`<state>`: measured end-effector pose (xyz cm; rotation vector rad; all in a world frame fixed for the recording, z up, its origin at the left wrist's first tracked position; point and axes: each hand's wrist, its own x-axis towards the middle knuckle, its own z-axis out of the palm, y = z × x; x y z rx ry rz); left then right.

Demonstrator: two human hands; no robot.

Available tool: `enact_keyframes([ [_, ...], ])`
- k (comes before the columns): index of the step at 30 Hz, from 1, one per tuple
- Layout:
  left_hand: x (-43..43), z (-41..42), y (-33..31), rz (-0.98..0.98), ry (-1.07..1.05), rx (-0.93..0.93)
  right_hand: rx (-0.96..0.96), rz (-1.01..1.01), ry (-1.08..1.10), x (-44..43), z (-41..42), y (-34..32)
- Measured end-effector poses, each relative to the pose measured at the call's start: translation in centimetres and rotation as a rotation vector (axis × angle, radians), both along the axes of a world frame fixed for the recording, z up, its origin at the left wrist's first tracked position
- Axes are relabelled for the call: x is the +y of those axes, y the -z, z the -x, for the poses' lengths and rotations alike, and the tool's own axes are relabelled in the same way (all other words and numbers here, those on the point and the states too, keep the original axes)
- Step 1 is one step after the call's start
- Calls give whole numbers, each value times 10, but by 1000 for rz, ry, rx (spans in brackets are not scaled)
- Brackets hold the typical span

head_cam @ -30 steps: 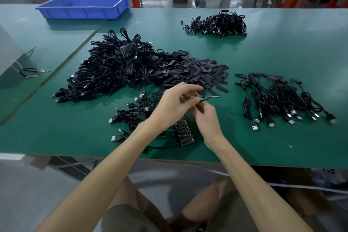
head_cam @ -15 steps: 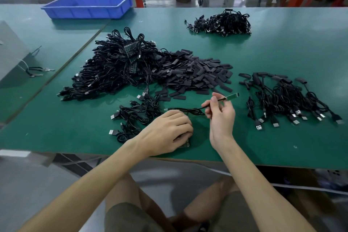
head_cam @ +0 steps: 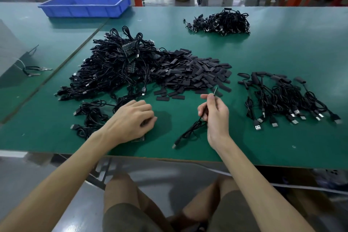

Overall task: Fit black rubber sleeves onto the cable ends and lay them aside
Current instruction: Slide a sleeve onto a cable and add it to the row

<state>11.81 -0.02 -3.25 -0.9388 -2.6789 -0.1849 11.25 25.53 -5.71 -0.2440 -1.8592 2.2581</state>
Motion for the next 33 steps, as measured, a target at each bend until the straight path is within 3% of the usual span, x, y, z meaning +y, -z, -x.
enact_keyframes([
  [5, 13, 22, 2, -150, -237, -87, -13, 21, -56, 1, 0, 0],
  [10, 40, 50, 4, -138, -361, -218, -6, -31, -109, 0, -1, -2],
  [20, 51, 55, 10, -98, -337, -35, 15, -160, -192, -4, -1, -1],
  [23, 59, 49, 8, -373, -355, -93, 14, -177, -229, -4, -1, -2],
  [27, 76, 45, 0, -925, -297, -560, 53, -190, -231, -4, -1, -3],
  [33, 82, 40, 0, -1290, -233, -980, 109, -145, -247, -3, -3, -5],
])
